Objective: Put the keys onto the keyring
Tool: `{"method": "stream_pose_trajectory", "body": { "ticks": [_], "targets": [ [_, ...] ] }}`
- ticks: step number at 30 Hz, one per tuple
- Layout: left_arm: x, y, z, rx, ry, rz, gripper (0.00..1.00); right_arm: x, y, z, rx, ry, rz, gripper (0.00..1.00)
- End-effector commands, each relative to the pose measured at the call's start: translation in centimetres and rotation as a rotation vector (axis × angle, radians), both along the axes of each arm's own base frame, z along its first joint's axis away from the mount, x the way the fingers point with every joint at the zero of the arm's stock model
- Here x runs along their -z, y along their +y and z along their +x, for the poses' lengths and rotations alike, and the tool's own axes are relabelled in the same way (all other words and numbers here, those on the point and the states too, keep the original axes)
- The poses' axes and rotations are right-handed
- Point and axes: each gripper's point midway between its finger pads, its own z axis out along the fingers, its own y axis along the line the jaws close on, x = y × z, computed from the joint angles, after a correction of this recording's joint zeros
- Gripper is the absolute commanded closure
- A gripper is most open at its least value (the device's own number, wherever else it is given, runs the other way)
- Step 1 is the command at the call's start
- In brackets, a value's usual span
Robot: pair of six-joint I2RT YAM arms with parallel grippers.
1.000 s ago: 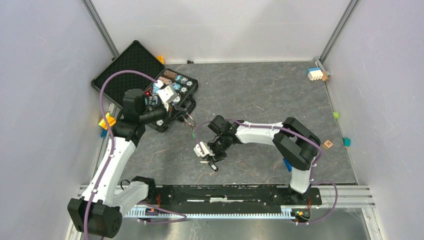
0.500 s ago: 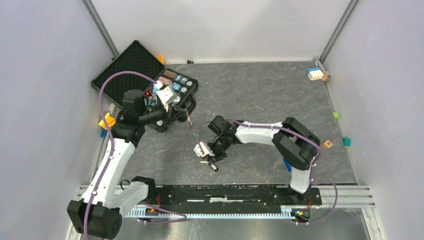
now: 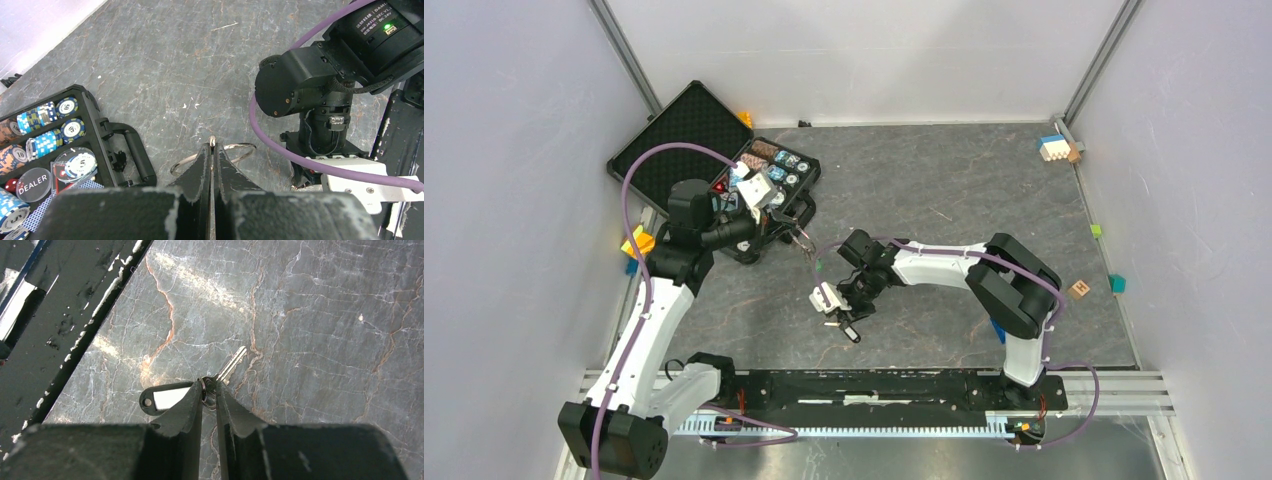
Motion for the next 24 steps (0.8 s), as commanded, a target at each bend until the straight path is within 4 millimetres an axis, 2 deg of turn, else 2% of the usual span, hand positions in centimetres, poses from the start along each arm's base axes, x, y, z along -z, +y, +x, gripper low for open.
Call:
{"method": "stream_pose_trajectory", "body": {
  "ticks": [1, 17, 21, 24],
  "targets": [
    [-1.71, -0.21, -0.15, 0.014, -0.053, -0.035, 0.98, -0.60, 0.71, -0.19, -0.035, 0.001, 0.025, 0.79],
    [-1.73, -0.22, -0.16, 0.016, -0.055, -0.034, 0.98, -0.27, 0.27, -0.54, -0.050, 0.008, 0.012, 0.80],
    [-1.72, -0.22, -0.15, 0.016, -0.055, -0.034, 0.98, -0.50, 0.26, -0.54, -0.051, 0.007, 0.016, 0.85],
    [-1.72, -0.20, -0.12, 0.014, -0.055, -0.034, 0.98, -0.80, 0.39, -0.42, -0.049, 0.005, 0.020, 0.93]
  ]
}}
